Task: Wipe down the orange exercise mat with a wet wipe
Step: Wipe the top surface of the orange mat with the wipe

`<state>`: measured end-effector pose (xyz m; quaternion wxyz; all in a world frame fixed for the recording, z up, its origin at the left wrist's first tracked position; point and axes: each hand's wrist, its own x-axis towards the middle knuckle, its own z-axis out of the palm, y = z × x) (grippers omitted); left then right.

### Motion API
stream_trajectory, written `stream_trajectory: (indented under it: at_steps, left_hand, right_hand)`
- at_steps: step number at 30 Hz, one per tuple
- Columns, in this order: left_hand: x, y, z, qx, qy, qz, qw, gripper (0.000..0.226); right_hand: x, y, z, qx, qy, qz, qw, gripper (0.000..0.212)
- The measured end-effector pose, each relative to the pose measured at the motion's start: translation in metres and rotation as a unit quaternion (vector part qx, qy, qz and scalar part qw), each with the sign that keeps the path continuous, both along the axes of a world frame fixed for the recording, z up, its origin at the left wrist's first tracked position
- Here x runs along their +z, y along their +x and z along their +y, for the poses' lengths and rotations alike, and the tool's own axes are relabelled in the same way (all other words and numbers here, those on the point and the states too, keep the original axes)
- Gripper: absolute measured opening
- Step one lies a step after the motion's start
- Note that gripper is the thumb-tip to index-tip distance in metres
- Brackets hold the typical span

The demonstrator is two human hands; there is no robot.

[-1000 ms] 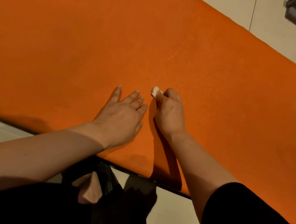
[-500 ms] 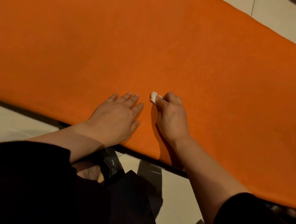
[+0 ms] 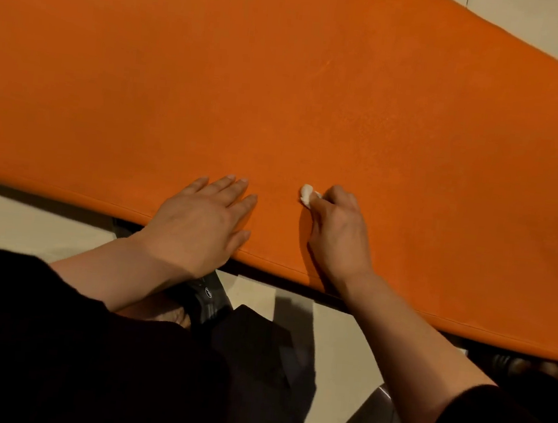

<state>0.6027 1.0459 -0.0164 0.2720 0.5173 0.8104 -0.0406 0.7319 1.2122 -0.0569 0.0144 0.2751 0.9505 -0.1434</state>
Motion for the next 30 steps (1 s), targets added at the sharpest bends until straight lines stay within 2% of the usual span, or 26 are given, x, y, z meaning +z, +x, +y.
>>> stream_trajectory:
  at_steps: [4,8,10,12,16,21,24,27,29,30]
  left_hand:
    - [-0.001,0.002,-0.005,-0.002,0.007,0.002,1.0,0.062]
    - [0.001,0.005,-0.006,-0.008,0.005,0.007,1.0,0.061]
    - [0.002,0.004,-0.01,-0.013,0.01,0.0,1.0,0.061]
    - [0.002,0.004,-0.014,-0.022,0.012,-0.005,1.0,0.062]
    - [-0.001,0.001,-0.019,-0.025,0.023,-0.004,0.999,0.062]
    - [-0.001,0.001,-0.02,-0.027,0.029,-0.003,0.999,0.062]
    - [0.0,0.0,-0.025,-0.034,0.034,-0.007,0.999,0.06]
    - [-0.002,-0.002,-0.026,-0.028,0.037,-0.006,0.999,0.057]
    - [-0.004,-0.002,-0.026,-0.023,0.046,-0.007,0.999,0.056]
    - [-0.004,-0.002,-0.026,-0.021,0.053,-0.009,0.998,0.055]
  right_hand:
    - [0.004,0.013,-0.017,-0.081,-0.016,-0.004,0.997,0.018]
    - [0.012,-0.022,-0.06,0.022,-0.057,0.043,0.997,0.019]
    - [0.014,-0.011,-0.058,0.043,-0.06,0.027,0.997,0.021]
    - [0.014,0.02,-0.044,0.017,-0.046,-0.012,0.999,0.025]
    - [0.021,0.053,-0.046,-0.102,-0.042,-0.032,0.993,0.028]
    - [0.021,0.002,-0.088,-0.018,-0.094,0.008,0.995,0.027]
    - [0.025,0.032,-0.085,0.012,-0.079,-0.005,0.997,0.038]
    - [0.031,0.078,-0.077,-0.067,-0.026,-0.012,0.997,0.035]
    - [0.028,0.078,-0.085,-0.111,-0.033,-0.003,0.993,0.035]
    - [0.025,0.068,-0.093,-0.101,-0.043,0.002,0.994,0.038]
